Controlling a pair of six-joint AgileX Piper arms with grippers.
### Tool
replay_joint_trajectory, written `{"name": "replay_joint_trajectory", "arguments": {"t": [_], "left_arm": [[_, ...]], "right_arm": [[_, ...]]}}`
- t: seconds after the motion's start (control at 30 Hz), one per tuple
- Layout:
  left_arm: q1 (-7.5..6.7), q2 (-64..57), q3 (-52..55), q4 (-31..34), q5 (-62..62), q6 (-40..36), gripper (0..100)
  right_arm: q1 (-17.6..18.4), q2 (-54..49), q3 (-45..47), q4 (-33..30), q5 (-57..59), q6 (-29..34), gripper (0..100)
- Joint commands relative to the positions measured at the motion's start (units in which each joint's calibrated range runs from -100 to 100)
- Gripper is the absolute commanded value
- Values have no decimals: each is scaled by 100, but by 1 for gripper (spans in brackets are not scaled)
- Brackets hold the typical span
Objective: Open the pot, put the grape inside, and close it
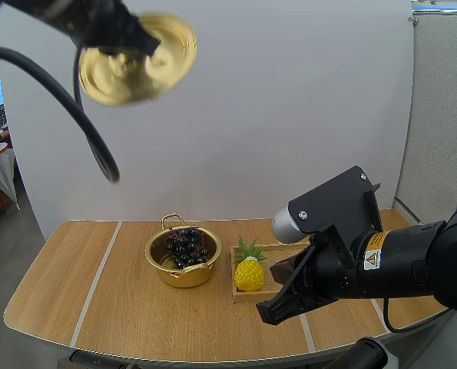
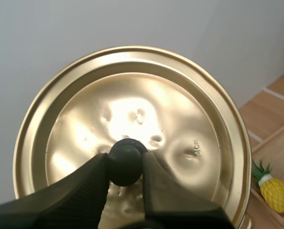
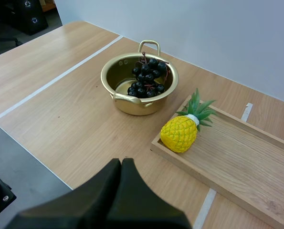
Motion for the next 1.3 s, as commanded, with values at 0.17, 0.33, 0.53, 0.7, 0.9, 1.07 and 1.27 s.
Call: {"name": "replay_joint_trajectory", "arguments": {"t": [0.17, 0.33, 0.53, 0.7, 0.9, 1.07, 1.27], "left_arm": [[-21, 287, 991, 46, 0, 19, 0], [-21, 374, 1365, 22, -241, 19, 0], [-21, 720, 1938, -93, -818, 61, 0], [-21, 1152, 2438, -356, -989, 476, 0], [-21, 1863, 2808, -744, -1381, 841, 0], [-21, 2632, 2835, -733, -2004, 939, 0], [-21, 3365, 2835, -733, -2763, 1046, 0]], "right_arm": [[12, -44, 21, 5, -19, 13, 0], [12, -44, 21, 43, -19, 13, 0], [12, -44, 21, 60, -19, 13, 0], [12, -44, 21, 60, -19, 13, 0], [12, -44, 21, 60, -19, 13, 0], [12, -44, 21, 60, -19, 13, 0], [12, -44, 21, 60, -19, 13, 0]]}}
